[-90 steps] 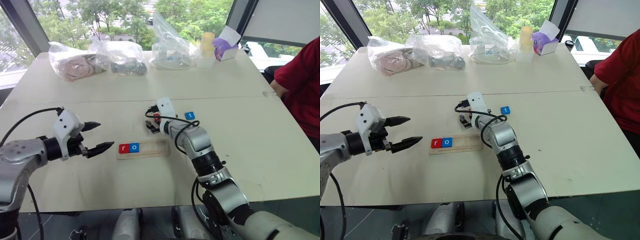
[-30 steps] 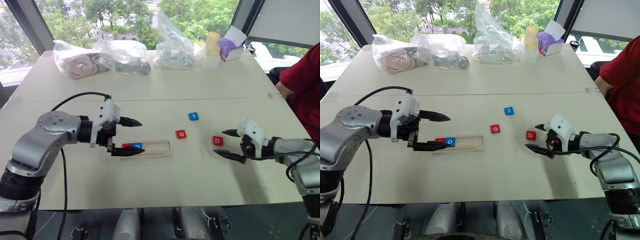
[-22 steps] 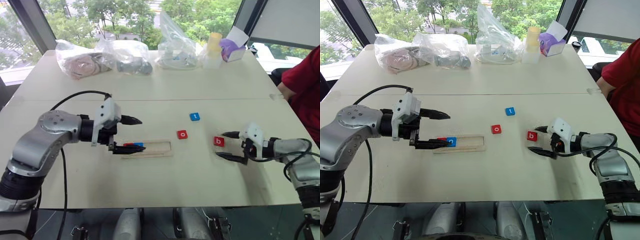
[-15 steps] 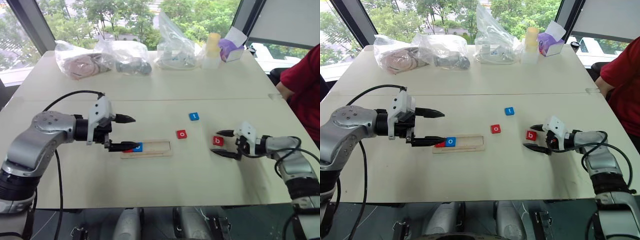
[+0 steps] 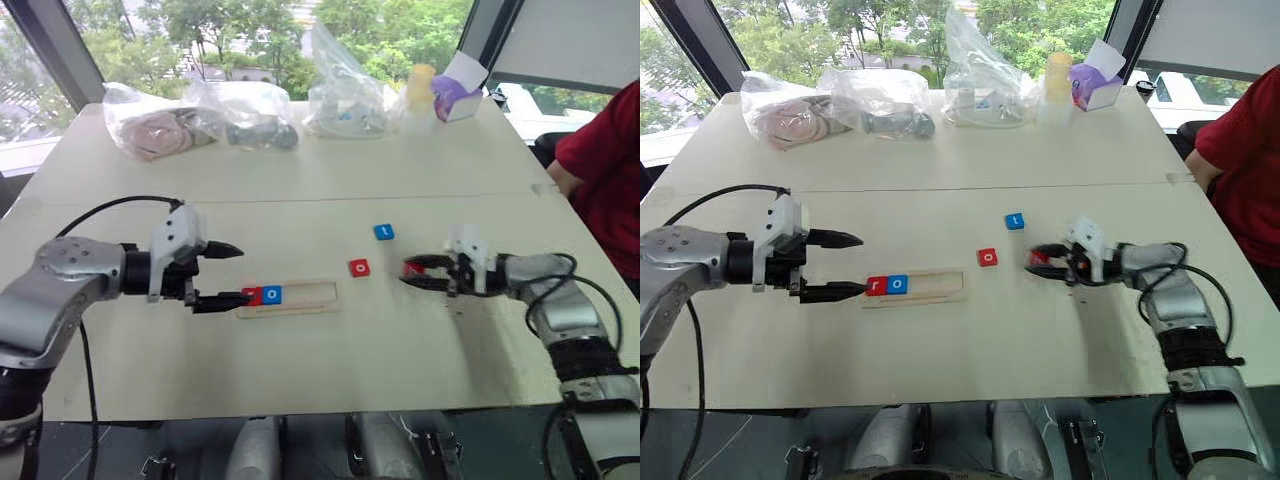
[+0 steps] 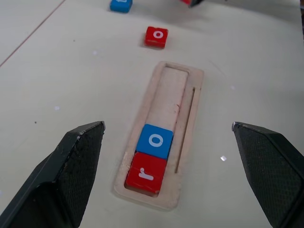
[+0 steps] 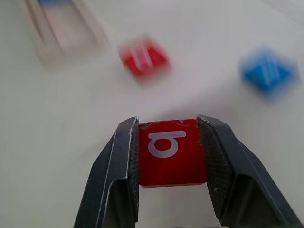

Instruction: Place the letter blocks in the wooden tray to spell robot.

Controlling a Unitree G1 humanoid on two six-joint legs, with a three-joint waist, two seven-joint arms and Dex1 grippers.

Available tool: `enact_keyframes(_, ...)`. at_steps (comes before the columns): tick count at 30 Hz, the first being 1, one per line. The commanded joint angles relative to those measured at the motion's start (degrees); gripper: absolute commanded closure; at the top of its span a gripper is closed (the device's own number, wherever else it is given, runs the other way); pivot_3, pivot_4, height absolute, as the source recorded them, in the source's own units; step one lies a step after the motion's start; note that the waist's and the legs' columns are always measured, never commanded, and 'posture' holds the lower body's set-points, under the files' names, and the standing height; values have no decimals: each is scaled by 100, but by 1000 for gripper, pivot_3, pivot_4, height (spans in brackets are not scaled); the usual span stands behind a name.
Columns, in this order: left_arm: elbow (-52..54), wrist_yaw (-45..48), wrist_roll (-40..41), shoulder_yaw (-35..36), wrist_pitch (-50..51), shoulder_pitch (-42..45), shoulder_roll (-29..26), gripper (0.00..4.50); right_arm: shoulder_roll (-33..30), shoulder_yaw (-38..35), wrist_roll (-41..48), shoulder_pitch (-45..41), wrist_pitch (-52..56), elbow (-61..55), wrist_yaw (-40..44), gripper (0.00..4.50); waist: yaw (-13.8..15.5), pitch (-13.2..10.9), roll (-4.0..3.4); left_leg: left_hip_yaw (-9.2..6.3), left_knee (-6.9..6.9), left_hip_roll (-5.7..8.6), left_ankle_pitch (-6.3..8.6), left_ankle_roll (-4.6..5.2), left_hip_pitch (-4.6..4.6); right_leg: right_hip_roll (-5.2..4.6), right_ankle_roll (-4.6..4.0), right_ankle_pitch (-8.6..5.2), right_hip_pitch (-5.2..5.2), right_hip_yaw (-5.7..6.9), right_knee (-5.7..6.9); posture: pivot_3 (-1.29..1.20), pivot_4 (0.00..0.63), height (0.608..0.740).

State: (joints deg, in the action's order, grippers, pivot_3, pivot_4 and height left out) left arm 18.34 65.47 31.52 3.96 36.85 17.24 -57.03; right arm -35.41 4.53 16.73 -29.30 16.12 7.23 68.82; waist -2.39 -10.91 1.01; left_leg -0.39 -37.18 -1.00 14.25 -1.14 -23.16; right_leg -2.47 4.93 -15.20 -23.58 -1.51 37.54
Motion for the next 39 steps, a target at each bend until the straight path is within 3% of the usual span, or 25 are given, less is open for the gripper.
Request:
enact_keyframes(1,235,-30,51,425,-42,-258,-156,0,564,466,-67,-331,431,-735,-529,3284,0,1,1,-3,1,0,0,0,0,1,-1,0,0,2,0,0,150,740)
enact_keyframes(4,421,-235,23,672,-2,-527,-182,0,1235,750,-412,-542,389,-505,-1219,3284,2,2,5,-4,1,2,0,-1,-2,-4,-1,-1,1,4,-1,0,150,740)
enact_keyframes(7,749,-329,68,941,96,-1020,-256,0,1473,1197,-683,-593,331,-424,-1202,3284,46,2,4,-2,0,9,-1,-2,-17,-19,0,0,-11,5,-2,0,150,740)
enact_keyframes(24,996,-885,183,1221,172,-1598,20,0,1851,2128,-1155,-501,33,-114,-1133,3284,128,2,4,5,2,8,-1,-4,-19,-23,-2,0,-13,5,-17,0,150,740)
enact_keyframes(39,974,-955,112,1167,22,-1726,33,0,1978,2038,-1389,-683,-272,423,-1195,3284,126,2,4,5,2,8,-2,-4,-18,-22,-3,0,-13,5,-16,0,150,740)
